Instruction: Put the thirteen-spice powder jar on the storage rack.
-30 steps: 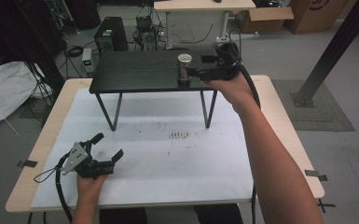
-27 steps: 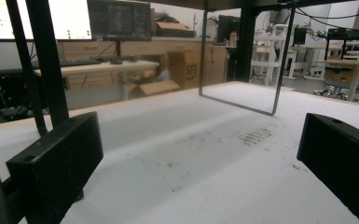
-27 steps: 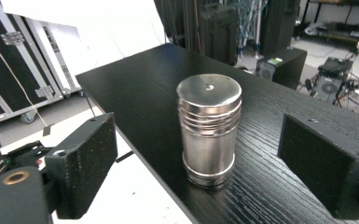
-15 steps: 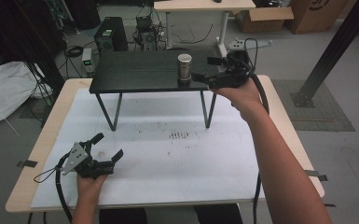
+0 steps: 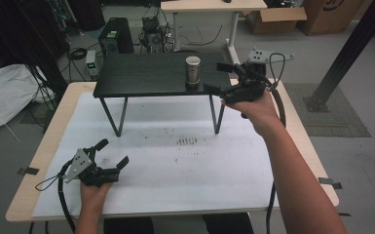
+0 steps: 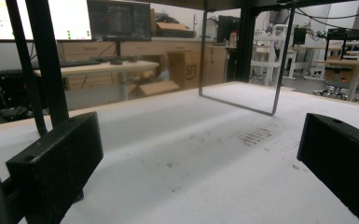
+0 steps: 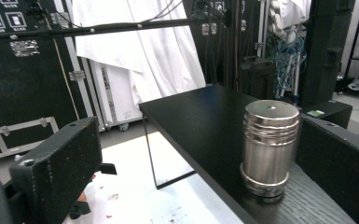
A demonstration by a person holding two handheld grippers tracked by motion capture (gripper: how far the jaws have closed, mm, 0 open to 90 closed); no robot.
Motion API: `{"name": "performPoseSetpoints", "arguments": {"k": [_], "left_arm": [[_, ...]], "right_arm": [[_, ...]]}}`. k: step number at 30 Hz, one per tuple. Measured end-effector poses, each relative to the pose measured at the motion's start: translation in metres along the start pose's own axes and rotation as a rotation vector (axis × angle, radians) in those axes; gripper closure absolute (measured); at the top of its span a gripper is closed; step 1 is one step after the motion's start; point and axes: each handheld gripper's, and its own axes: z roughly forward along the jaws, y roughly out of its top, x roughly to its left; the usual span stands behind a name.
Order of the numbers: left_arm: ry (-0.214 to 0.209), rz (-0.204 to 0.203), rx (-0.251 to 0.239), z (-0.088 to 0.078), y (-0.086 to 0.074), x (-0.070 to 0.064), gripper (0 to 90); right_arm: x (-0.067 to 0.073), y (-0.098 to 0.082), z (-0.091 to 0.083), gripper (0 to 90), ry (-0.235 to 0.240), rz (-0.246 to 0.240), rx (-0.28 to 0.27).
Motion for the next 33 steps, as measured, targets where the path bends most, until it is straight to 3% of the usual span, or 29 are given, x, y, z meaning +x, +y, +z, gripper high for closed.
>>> {"name": "performPoseSetpoints", "arguments": {"k": [5, 11, 16, 33], "left_arm": [[0.000, 0.001, 0.001, 0.000, 0.000, 0.000, 0.5], [0.000, 0.004, 0.000, 0.000, 0.000, 0.000, 0.5], [0.001, 0.003, 0.001, 0.000, 0.000, 0.000, 0.5], [0.001, 0.001, -0.001, 0.000, 0.000, 0.000, 0.5]], "right_arm": [[0.005, -0.007, -0.006, 0.0, -0.001, -0.012, -0.027], [0.012, -0.028, -0.006, 0.0, 0.011, -0.073, -0.031], [0.012, -0.042, -0.007, 0.0, 0.006, -0.067, -0.048], [0.017, -0.104, -0.012, 0.0, -0.059, -0.084, -0.025]]}}
